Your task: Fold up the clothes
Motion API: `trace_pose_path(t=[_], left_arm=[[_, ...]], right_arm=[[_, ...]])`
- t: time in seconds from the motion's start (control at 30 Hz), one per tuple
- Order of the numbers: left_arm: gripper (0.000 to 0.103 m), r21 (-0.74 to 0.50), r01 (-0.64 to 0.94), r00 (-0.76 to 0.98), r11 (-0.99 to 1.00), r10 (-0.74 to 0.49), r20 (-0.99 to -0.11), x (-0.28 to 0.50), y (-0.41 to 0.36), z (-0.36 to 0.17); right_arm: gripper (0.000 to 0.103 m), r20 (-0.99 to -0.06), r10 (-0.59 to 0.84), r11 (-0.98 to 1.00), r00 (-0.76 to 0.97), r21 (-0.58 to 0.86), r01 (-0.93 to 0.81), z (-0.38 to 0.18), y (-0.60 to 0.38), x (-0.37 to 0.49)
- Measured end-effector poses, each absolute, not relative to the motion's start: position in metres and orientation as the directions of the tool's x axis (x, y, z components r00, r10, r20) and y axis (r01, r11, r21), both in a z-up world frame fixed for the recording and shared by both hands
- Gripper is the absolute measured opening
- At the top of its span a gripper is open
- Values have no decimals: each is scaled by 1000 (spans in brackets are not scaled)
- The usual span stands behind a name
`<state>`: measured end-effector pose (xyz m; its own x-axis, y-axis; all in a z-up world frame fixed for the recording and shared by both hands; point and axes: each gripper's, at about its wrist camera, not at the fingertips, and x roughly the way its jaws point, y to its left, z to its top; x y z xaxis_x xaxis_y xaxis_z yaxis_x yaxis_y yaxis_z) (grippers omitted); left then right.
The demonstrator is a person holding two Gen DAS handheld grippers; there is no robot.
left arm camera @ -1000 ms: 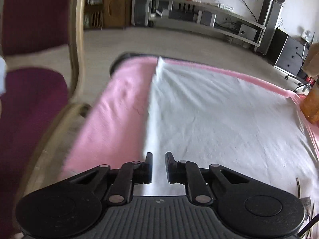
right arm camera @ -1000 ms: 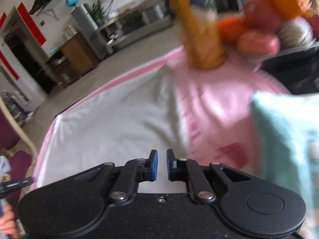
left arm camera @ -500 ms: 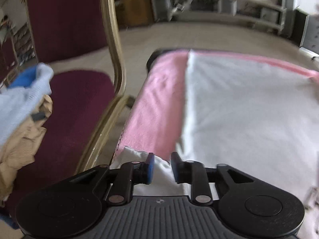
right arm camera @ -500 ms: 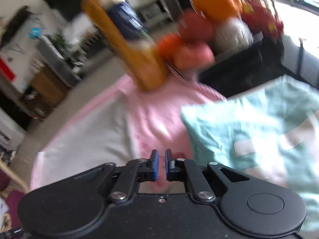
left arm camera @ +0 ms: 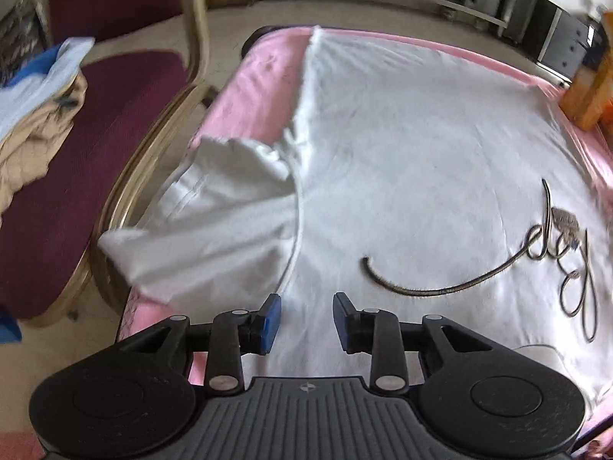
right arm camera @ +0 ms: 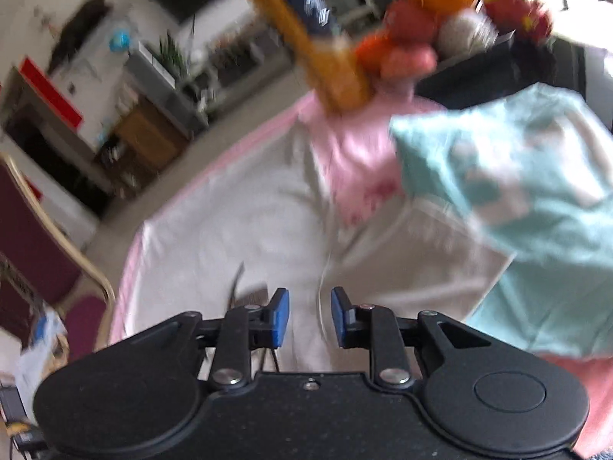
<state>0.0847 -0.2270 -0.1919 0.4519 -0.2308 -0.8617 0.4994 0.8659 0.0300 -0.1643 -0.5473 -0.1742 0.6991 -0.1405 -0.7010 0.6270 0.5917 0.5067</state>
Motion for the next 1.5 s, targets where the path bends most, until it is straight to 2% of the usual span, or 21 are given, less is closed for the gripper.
trace_pose_path(t=[0.23, 0.47, 0.57, 0.63, 0.73, 0.8, 0.9, 1.0, 1.03, 1.07, 1.13, 1.3, 1.5], left_arm=[[33, 74, 533, 477, 843, -227, -849, 82, -241, -204], [41, 65, 536, 439, 842, -212, -873, 76, -230, -201], [42, 98, 564, 437, 820, -195, -878, 65, -228, -197], [42, 108, 578, 439, 809, -197, -876, 60, -230, -193], [44, 88, 585, 440, 806, -224, -870, 59, -233, -187], [44, 74, 578, 442, 813, -235, -866, 61, -235, -185], [44, 74, 562, 445, 824, -226, -867, 64, -237, -187], [44, 75, 559, 441, 826, -220, -870, 66, -240, -191], [44, 75, 561, 438, 825, -218, -872, 66, -242, -192], [44, 76, 564, 434, 822, -218, -874, 66, -244, -193], [45, 80, 570, 433, 817, -217, -875, 66, -247, -194], [46, 93, 581, 438, 809, -214, -873, 64, -250, -196], [50, 92, 578, 439, 811, -214, -873, 66, -250, -196]], right_arm=[[24, -808, -81, 662, 583, 394, 638, -210, -534, -122], [24, -845, -70, 676, 530, 350, 648, -215, -528, -135], [35, -865, -56, 676, 498, 334, 657, -208, -524, -155], [37, -845, -65, 640, 530, 372, 672, -202, -529, -173], [42, -767, -107, 568, 632, 474, 672, -189, -544, -203], [50, -716, -210, 510, 666, 501, 699, -179, -556, -222], [51, -662, -383, 394, 644, 514, 762, -169, -574, -248], [48, -651, -453, 291, 609, 537, 791, -169, -591, -263], [44, -656, -444, 272, 610, 550, 790, -172, -595, -264], [34, -666, -422, 258, 616, 563, 785, -176, -597, -264], [26, -682, -377, 228, 626, 587, 777, -185, -601, -263], [26, -727, -336, 137, 599, 592, 795, -200, -605, -262], [25, -716, -321, 64, 620, 637, 768, -211, -606, -264]])
